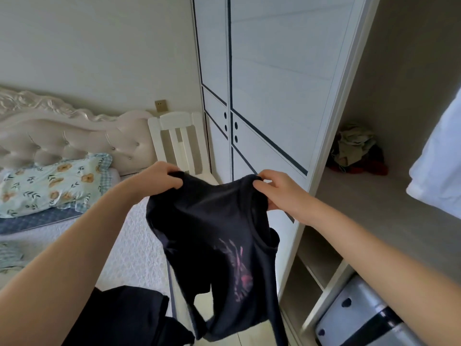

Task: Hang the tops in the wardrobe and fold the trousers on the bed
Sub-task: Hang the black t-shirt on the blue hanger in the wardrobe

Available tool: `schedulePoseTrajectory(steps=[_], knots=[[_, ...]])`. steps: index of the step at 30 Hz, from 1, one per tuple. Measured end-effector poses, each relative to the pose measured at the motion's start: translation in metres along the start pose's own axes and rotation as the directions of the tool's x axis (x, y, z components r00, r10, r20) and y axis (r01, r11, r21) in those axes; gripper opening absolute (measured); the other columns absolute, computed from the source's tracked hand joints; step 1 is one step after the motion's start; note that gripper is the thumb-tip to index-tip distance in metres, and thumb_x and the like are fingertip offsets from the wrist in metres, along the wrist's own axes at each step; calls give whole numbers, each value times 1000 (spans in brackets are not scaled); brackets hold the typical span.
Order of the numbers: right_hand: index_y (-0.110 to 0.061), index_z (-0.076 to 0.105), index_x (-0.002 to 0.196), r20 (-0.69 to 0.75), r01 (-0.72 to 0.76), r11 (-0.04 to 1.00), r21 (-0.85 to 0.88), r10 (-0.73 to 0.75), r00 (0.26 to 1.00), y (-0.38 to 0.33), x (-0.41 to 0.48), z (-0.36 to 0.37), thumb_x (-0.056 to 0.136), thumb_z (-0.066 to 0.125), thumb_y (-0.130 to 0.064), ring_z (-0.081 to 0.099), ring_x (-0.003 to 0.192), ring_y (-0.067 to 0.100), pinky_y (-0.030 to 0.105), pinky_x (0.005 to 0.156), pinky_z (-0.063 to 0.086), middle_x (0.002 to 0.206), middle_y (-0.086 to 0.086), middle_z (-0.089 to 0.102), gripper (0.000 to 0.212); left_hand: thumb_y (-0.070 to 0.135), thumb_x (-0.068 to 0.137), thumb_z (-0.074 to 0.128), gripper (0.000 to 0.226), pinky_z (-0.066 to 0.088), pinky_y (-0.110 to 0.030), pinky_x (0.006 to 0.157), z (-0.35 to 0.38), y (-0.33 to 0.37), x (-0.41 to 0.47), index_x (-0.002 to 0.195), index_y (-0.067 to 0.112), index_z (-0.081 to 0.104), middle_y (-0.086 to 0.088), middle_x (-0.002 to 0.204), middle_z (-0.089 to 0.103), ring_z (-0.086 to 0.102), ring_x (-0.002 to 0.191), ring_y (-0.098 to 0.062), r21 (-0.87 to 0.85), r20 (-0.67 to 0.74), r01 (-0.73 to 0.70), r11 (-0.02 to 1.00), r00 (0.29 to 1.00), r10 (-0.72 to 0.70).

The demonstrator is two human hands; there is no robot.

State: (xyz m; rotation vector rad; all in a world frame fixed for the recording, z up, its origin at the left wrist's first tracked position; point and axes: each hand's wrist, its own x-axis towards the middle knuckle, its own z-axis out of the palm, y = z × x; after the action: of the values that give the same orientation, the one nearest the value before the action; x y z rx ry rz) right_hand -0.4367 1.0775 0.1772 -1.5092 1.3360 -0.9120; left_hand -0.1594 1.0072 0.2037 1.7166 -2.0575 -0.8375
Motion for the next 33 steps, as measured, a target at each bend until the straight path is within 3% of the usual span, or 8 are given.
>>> schedulePoseTrajectory(steps=[3, 8, 14, 20, 23, 27, 30, 33], knots=[[-10, 61, 105, 34, 71, 997, -35, -70, 997, -16, -5, 8, 98, 53, -21, 70, 73, 15, 33, 68, 61, 83, 6, 70, 15, 15, 79, 63, 31, 49, -28, 86, 4, -11, 6, 107, 28, 66, 1, 106, 66, 63, 100, -17, 141, 250, 14, 990, 967, -50], [-13, 63, 101, 54, 145, 954, -262, -135, 989, -23, 2, 25, 95, 55, -25, 70, 83, 21, 44, 72, 60, 91, 5, 72, 15, 38, 83, 75, 72, 34, -36, 114, 30, 13, 8, 146, 33, 40, 17, 135, 59, 50, 130, -4, -86, 634, -115, 990, 760, 143], [-16, 68, 99, -72, 185, 887, -422, -236, 969, -15, 1, 20, 93, 60, -22, 67, 79, 7, 23, 73, 55, 83, -3, 71, 13, 60, 69, 71, 55, 37, -33, 71, 57, 54, 13, 93, 11, 66, -4, 73, 53, 48, 69, -14, -109, 392, -318, 942, 857, 335], [-17, 65, 93, -112, 121, 940, -319, -164, 980, -9, -7, -6, 96, 56, -30, 56, 53, 6, 16, 54, 40, 64, 3, 65, 16, 30, 88, 72, 33, 28, -13, 50, 55, 81, 11, 65, 12, 57, 11, 51, 38, 34, 47, -4, -176, 270, -399, 900, 860, 434], [-14, 66, 88, -44, 126, 968, -216, -138, 989, -8, -15, -17, 97, 57, -26, 54, 62, 8, 20, 59, 42, 69, 5, 61, 17, 34, 88, 71, 34, 36, -17, 57, 53, 90, 12, 77, 3, 65, -3, 60, 50, 43, 56, -7, -246, 208, -435, 866, 849, 486], [-22, 63, 94, 107, 57, 976, -212, -34, 994, 5, -22, -27, 93, 64, -17, 66, 77, -1, 15, 67, 51, 88, -6, 68, 5, 49, 81, 69, 57, 49, -54, 79, 43, 99, 10, 96, -6, 61, -34, 93, 58, 55, 80, -27, -395, 116, -464, 793, 831, 544], [-23, 67, 105, 77, -51, 944, -327, 81, 994, 25, -23, -37, 89, 68, -26, 69, 95, 8, 26, 85, 56, 104, -3, 71, 16, 40, 86, 67, 42, 49, -46, 83, 30, 102, 15, 96, 0, 65, -26, 92, 63, 60, 83, -26, -508, -28, -459, 729, 855, 518], [-15, 70, 97, -88, -118, 898, -423, 89, 992, 29, -25, -54, 89, 67, -32, 69, 90, 17, 27, 79, 55, 94, 2, 73, 18, 26, 91, 68, 15, 51, -36, 77, 11, 94, 26, 87, 12, 67, -5, 80, 66, 64, 77, -16, -558, -155, -455, 694, 879, 451]])
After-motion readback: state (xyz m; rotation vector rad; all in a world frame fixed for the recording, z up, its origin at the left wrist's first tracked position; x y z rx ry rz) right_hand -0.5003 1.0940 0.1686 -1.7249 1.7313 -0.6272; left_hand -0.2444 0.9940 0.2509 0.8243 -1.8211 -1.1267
